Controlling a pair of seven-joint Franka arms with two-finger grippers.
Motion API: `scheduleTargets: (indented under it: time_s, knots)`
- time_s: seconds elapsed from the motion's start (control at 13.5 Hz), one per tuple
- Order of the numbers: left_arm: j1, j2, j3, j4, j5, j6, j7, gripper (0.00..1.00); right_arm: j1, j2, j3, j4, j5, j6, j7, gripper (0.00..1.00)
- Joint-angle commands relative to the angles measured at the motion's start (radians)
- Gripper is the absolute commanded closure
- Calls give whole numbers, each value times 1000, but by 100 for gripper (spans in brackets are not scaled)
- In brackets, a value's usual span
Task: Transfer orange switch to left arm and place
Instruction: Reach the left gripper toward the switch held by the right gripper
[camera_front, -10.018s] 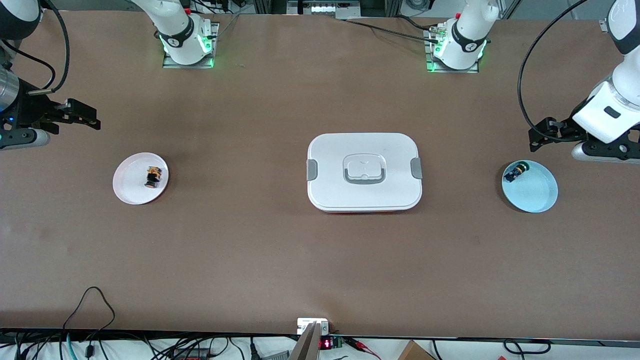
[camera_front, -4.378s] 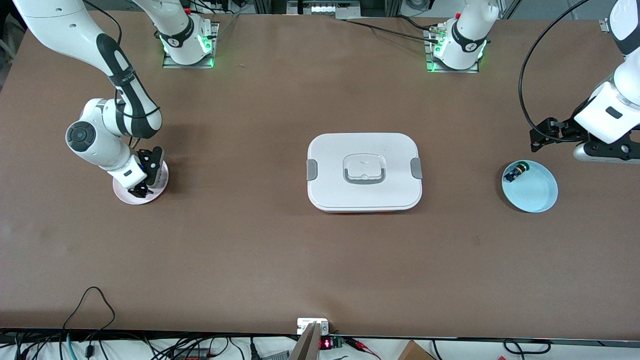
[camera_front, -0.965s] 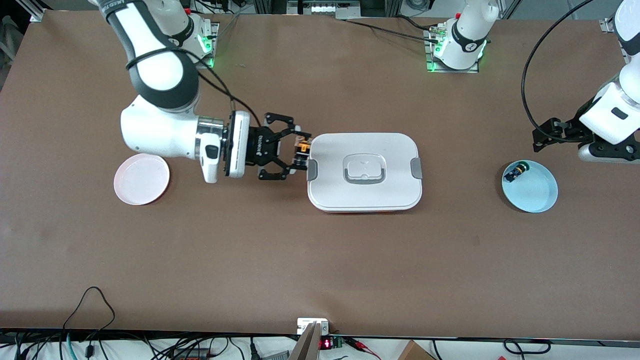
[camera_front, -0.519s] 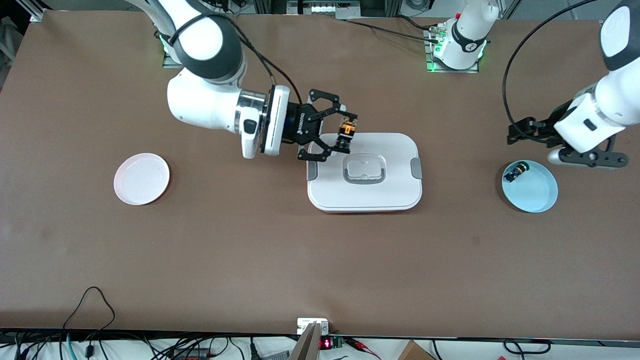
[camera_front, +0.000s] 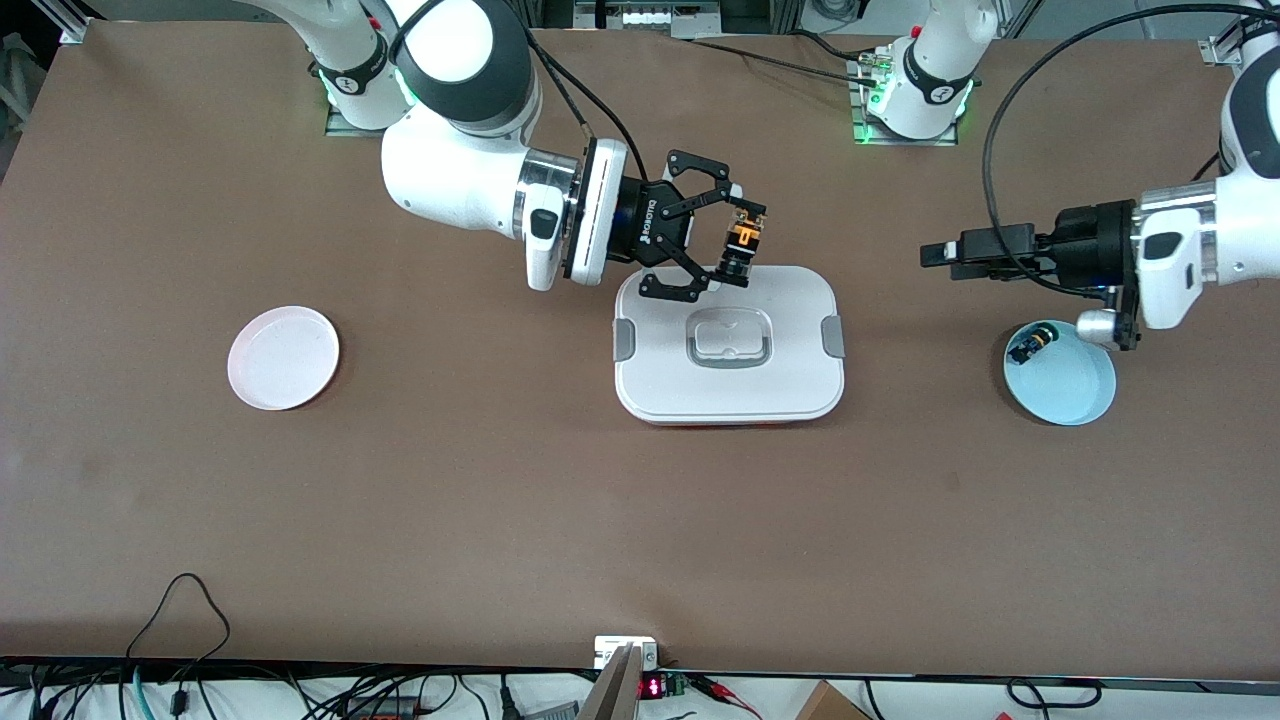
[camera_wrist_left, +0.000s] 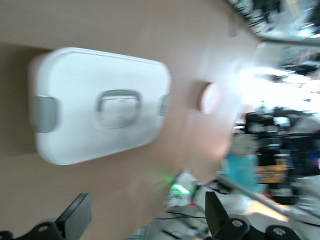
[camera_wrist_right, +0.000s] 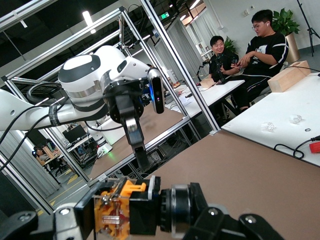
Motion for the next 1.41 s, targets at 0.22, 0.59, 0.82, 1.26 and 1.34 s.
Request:
scheduleTargets:
  time_s: [0.22,0.59,0.82,1.26,1.34]
  knots:
    - [-9,-2,-69,-99,-395,73,-37,0,21,18,-4,35,21,35,1,98]
    - [-8,-17,-276,-191,-566,366,-23,0,21,18,-7,36,13,35,-10,98]
    - [-5,-16,-289,-194,-582,370,-21,0,21,18,-7,36,10,35,-15,98]
    - [-6,-19,-316,-225,-585,368,-23,9,21,18,-7,36,10,35,-15,98]
    - [-8,-19,-322,-225,-585,370,-23,24,21,18,-7,36,10,35,-15,98]
